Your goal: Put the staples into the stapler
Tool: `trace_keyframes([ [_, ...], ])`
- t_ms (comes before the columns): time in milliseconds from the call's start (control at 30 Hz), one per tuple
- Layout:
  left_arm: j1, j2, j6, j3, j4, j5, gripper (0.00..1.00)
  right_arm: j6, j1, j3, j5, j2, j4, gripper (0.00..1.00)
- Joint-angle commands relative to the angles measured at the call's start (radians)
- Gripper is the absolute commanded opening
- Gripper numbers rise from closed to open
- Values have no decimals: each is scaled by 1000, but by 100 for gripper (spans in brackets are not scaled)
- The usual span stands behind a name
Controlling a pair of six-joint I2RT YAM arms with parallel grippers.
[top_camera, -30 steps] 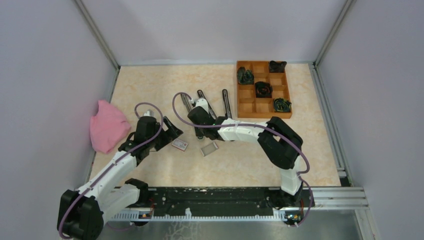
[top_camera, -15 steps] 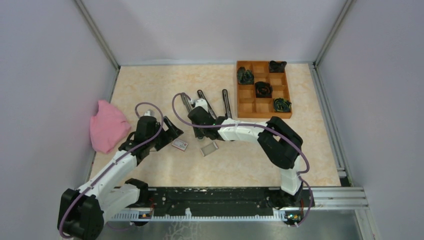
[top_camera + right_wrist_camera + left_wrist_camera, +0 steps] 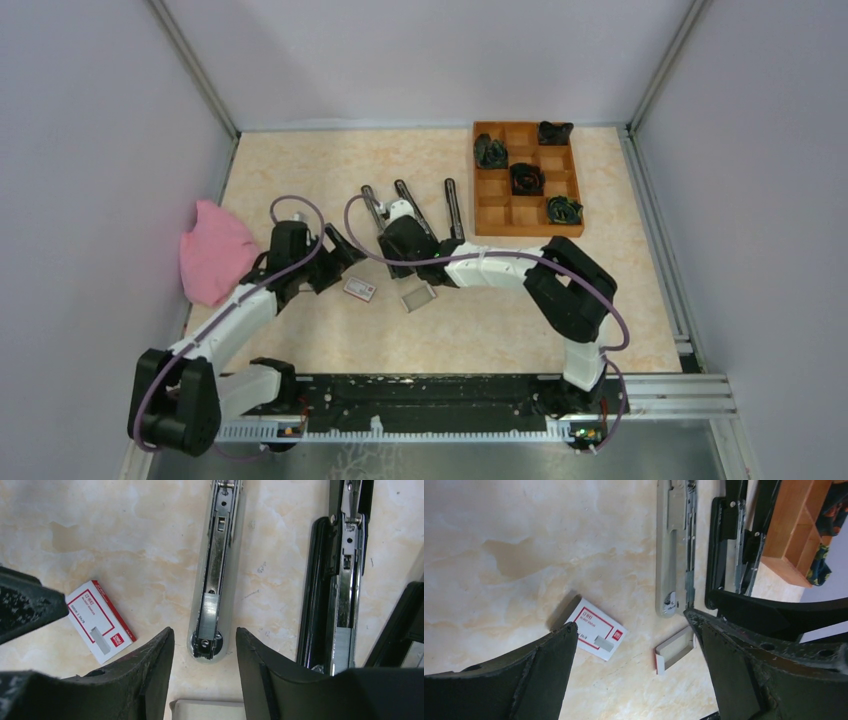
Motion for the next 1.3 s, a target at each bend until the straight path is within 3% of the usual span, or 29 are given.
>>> trace_keyframes([
  [0, 40, 47, 6, 63, 77, 93, 99, -56, -5, -15, -22, -6, 129, 49],
  [433, 116, 255, -72, 90, 268, 247, 96, -102, -5, -47, 3, 61, 213, 48],
  [967, 135, 510, -168, 121, 527, 320, 89, -179, -5, -187, -45, -30, 322, 7],
  [1267, 165, 594, -236, 65, 710, 251, 84, -192, -5, -264, -70, -64, 386, 0],
])
